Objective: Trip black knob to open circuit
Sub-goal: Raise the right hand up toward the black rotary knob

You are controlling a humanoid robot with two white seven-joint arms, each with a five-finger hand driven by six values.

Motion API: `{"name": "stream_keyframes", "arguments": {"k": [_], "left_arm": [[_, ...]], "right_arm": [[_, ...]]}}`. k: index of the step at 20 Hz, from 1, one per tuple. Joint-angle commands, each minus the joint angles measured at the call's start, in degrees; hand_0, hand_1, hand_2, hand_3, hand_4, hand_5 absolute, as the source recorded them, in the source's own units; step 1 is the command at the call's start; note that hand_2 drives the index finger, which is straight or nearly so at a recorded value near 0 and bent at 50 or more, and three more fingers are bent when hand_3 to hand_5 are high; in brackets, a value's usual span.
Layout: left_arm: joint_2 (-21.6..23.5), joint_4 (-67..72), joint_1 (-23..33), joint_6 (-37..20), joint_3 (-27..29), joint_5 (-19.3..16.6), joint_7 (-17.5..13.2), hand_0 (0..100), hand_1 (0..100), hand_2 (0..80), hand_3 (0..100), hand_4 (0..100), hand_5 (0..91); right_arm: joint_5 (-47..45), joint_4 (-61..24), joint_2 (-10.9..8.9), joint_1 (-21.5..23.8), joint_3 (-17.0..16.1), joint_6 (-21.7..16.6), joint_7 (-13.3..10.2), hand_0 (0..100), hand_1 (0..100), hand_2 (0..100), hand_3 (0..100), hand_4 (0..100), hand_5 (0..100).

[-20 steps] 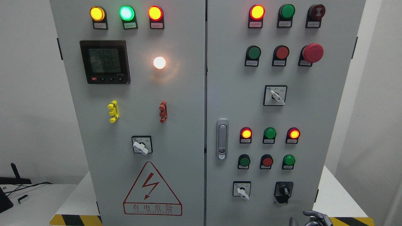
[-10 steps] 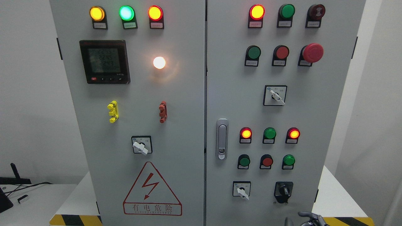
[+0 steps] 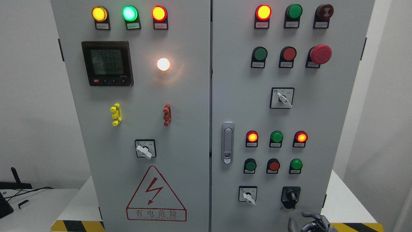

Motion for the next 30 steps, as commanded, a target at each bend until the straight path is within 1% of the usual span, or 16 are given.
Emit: {"name": "stream_keyframes", "arguments": {"k": [1,11,19,21,30], "left_arm": [[-0.1,0.0,0.0,0.0,0.0,-1.8,0.0,12,39,0.0,0,0,0.0],[-0.1,0.0,0.0,0.0,0.0,-1.8,0.0,12,39,0.0,0,0,0.0],[-0.1,0.0,0.0,0.0,0.0,-1.8,0.0,12,39,0.0,0,0,0.0],[-0.1,0.0,0.0,0.0,0.0,-1.8,0.0,12,39,0.0,0,0,0.0],[0.0,0.0,0.0,0.0,0.0,-1.8,0.0,12,39,0.0,0,0,0.0]], "right_arm": [[0.0,2.7,0.06,-1.7,0.5,0.0,-0.2,22,69,45,79,84,97],[0.0,5.9,0.06,-4.9,-1.6,0.5,-0.3,22,69,44,79,83,97],[0.0,6.5,0.06,-5.6,-1.9,0.9,-0.4,22,69,43,79,82,97],[0.0,6.5,0.06,-5.7,-2.5,0.9,-0.5,21,69,43,79,82,97],[0.0,6.7,0.06,-6.1,-2.5,0.9,-0.5,21,69,43,79,82,97]]}}
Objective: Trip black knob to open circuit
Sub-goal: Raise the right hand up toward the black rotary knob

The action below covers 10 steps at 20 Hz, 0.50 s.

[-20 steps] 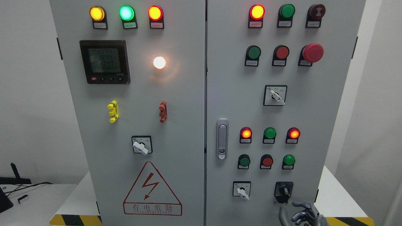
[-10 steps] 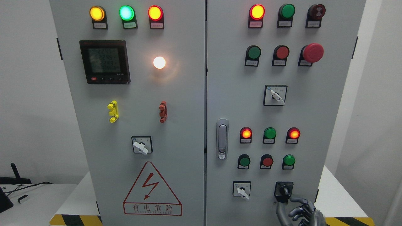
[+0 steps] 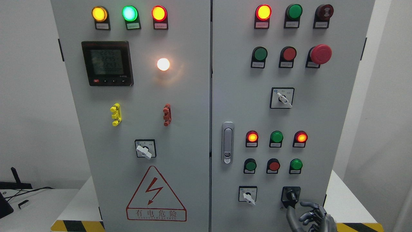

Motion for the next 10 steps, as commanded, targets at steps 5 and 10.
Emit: {"name": "stream_keyframes", "arguments": {"k": [5,10], "left_arm": [[0.0,0.0,0.0,0.0,0.0,-1.8,0.0,12,39,0.0,0,0,0.0],[0.0,0.0,0.0,0.0,0.0,-1.8,0.0,12,39,0.0,0,0,0.0]], "right_arm": [[0.0,0.8,0.0,-0.3,-0.5,0.0,0.0,21,70,43,79,82,97],[0.0,0.8,0.0,-0.7,-0.4,0.1,0.1,21,70,44,79,82,97]]}}
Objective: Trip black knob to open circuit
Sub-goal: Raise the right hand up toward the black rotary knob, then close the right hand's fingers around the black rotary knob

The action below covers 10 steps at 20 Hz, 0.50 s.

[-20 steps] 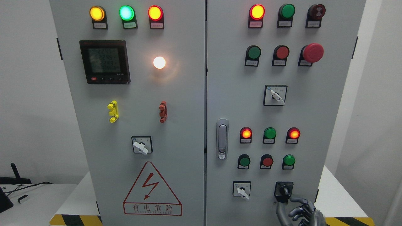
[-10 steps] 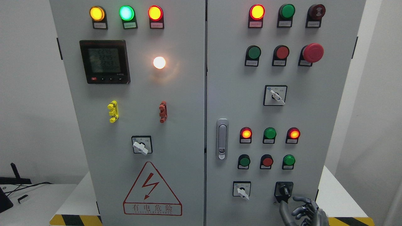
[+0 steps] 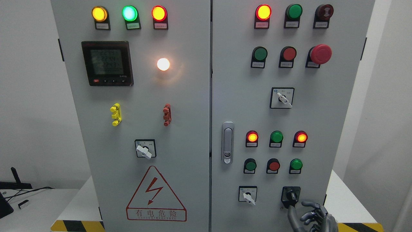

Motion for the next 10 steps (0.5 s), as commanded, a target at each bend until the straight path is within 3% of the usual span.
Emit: {"name": "stream_keyframes", "arguments": {"k": [1,10], "left_arm": [[0.0,0.0,0.0,0.0,0.0,-1.8,0.0,12,39,0.0,0,0,0.0],[0.0,0.1,0.0,0.0,0.0,-1.8,0.0,12,39,0.0,0,0,0.0]], "right_arm": [[0.0,0.3,0.0,-0.4,0.0,0.2,0.1,21,70,44,79,82,97],[0.0,0.3,0.09,-0.7,0.4,0.5,0.1,20,71,45,80,83,97]]}}
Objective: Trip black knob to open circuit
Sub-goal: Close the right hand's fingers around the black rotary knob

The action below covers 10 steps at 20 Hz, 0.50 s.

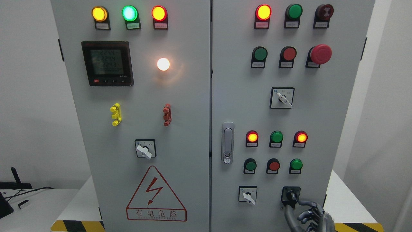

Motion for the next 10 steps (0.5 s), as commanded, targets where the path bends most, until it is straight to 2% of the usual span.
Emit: {"name": "stream_keyframes", "arguments": {"k": [1,10], "left_arm": [[0.0,0.0,0.0,0.0,0.0,-1.8,0.0,12,39,0.0,0,0,0.0],[0.0,0.1,0.0,0.0,0.0,-1.8,0.0,12,39,0.0,0,0,0.0]], "right_arm": [[0.0,0.1,0.06,-0.2,-0.7,0.1,0.2,20,71,45,80,83,97],[0.1,0.1,0.06,-0.4,-0.7,0.7,0.2,21,72,48,80,83,97]]}}
